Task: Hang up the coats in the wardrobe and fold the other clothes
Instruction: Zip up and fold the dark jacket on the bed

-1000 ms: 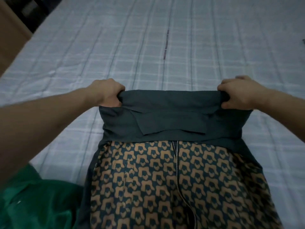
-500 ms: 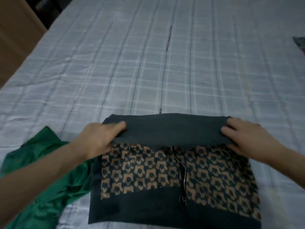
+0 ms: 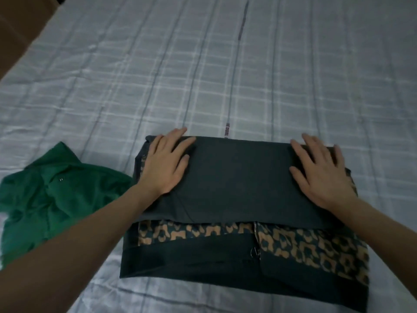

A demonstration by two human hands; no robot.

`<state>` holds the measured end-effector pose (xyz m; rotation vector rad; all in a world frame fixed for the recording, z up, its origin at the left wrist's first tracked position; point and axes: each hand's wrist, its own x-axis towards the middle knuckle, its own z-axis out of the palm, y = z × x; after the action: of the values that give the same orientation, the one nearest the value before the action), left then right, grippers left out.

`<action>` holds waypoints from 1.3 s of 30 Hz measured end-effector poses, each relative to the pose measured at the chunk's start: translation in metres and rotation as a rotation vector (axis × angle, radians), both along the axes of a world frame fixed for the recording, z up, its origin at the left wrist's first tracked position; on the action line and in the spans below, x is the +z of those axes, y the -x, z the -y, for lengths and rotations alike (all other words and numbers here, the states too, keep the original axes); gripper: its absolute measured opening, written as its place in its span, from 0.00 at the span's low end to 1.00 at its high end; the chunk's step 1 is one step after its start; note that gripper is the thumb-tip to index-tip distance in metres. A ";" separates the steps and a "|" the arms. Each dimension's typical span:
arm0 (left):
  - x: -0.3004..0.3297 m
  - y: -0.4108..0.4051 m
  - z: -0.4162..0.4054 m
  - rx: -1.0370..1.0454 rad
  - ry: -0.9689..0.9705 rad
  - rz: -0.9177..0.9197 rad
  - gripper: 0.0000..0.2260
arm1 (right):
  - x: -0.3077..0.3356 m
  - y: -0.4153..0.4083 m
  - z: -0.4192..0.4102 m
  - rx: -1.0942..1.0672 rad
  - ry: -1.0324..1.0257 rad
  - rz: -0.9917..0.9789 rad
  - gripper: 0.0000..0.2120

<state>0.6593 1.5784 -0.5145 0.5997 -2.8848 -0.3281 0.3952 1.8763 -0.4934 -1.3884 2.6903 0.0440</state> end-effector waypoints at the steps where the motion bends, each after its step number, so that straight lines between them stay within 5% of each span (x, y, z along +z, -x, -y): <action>1: -0.016 -0.003 0.000 0.041 -0.044 0.036 0.22 | -0.013 0.003 -0.009 -0.049 -0.085 0.040 0.31; 5: -0.042 -0.008 0.019 0.064 -0.177 0.165 0.24 | -0.031 0.020 -0.017 -0.126 -0.217 0.196 0.30; 11: 0.001 0.023 0.060 -0.021 -0.107 0.502 0.40 | 0.014 0.054 0.028 -0.045 -0.456 0.051 0.40; 13: 0.018 0.040 0.068 -0.035 -0.113 0.645 0.38 | 0.027 0.063 0.046 0.036 -0.542 0.059 0.33; 15: 0.035 0.058 0.067 -0.072 -0.073 0.721 0.26 | 0.041 0.068 0.059 0.140 -0.576 0.080 0.22; 19: 0.076 0.062 0.054 -0.140 -0.004 0.650 0.12 | 0.088 0.070 0.050 0.138 -0.448 0.194 0.12; 25: 0.136 -0.009 0.020 -0.215 -0.012 0.249 0.10 | 0.136 0.041 -0.018 0.126 -0.147 0.173 0.27; 31: 0.143 -0.093 -0.043 -0.398 0.178 0.155 0.09 | 0.141 -0.036 -0.087 0.442 0.032 0.024 0.28; 35: 0.107 -0.152 -0.090 -0.442 0.214 0.281 0.17 | 0.103 -0.094 -0.144 0.471 -0.060 0.107 0.33; 39: 0.072 -0.180 -0.135 -0.367 0.033 0.707 0.33 | 0.048 -0.131 -0.182 0.383 -0.237 0.219 0.40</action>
<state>0.8393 1.7133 -0.4427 0.1886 -3.6789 -0.1244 0.5260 2.0581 -0.4455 -1.6938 2.1350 0.2205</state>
